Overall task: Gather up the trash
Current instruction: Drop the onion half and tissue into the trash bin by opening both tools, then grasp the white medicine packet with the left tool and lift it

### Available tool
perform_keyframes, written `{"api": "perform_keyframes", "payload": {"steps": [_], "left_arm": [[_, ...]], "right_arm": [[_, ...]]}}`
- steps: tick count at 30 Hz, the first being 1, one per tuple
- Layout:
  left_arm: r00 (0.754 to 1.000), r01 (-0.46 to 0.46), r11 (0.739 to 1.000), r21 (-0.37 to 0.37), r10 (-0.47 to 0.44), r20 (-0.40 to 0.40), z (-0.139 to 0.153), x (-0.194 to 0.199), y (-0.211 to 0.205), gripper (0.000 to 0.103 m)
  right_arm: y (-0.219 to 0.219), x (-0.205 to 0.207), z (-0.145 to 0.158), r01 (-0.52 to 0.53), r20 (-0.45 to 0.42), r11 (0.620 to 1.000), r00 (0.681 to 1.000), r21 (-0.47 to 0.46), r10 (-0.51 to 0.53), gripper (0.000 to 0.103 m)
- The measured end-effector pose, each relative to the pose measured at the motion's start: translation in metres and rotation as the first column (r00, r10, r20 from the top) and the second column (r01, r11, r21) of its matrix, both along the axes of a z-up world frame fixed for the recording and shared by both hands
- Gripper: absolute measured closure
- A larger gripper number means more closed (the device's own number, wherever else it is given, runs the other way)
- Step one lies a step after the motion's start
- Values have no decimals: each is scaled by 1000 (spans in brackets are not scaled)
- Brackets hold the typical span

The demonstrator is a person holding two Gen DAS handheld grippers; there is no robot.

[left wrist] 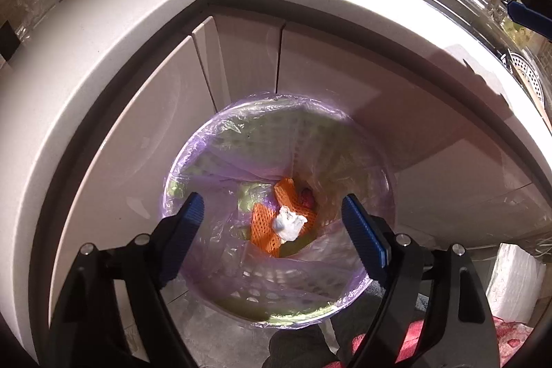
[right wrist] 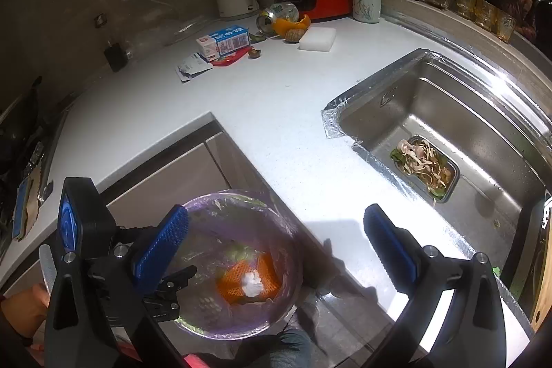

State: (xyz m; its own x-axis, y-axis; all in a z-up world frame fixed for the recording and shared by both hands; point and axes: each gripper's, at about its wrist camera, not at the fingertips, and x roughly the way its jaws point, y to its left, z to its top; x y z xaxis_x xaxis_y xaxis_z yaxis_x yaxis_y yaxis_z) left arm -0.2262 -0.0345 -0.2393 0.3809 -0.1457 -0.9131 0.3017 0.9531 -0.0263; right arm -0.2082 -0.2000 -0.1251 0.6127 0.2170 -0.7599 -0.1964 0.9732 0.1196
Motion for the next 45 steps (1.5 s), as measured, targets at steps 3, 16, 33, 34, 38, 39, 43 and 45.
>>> {"api": "perform_keyframes", "payload": {"steps": [3, 16, 33, 34, 38, 39, 43, 45], "left_arm": [[1000, -5, 1000, -12, 5, 16, 11, 4, 1, 24], [960, -144, 989, -43, 150, 238, 96, 103, 40, 10], [872, -460, 882, -107, 471, 134, 68, 278, 112, 10], [867, -471, 876, -105, 481, 127, 66, 284, 113, 10], [851, -507, 858, -80, 513, 113, 56, 305, 111, 10], [848, -514, 855, -72, 519, 107, 54, 309, 110, 10], [838, -532, 846, -30, 531, 128, 49, 319, 103, 10], [835, -534, 845, -20, 531, 143, 49, 319, 102, 12]], "right_arm": [[-1, 1, 3, -3, 5, 1000, 1000, 0, 3, 2], [-1, 18, 30, -62, 45, 998, 997, -28, 63, 2], [-30, 84, 6, -128, -22, 991, 992, -28, 127, 2], [-31, 88, 5, -134, -26, 991, 991, -23, 133, 2], [-32, 105, -2, -160, -41, 987, 986, -4, 159, 2], [-32, 109, -3, -164, -43, 986, 986, 0, 164, 2], [-33, 119, -8, -174, -54, 985, 983, 18, 175, 2], [-35, 121, -11, -174, -60, 984, 983, 27, 176, 2]]}}
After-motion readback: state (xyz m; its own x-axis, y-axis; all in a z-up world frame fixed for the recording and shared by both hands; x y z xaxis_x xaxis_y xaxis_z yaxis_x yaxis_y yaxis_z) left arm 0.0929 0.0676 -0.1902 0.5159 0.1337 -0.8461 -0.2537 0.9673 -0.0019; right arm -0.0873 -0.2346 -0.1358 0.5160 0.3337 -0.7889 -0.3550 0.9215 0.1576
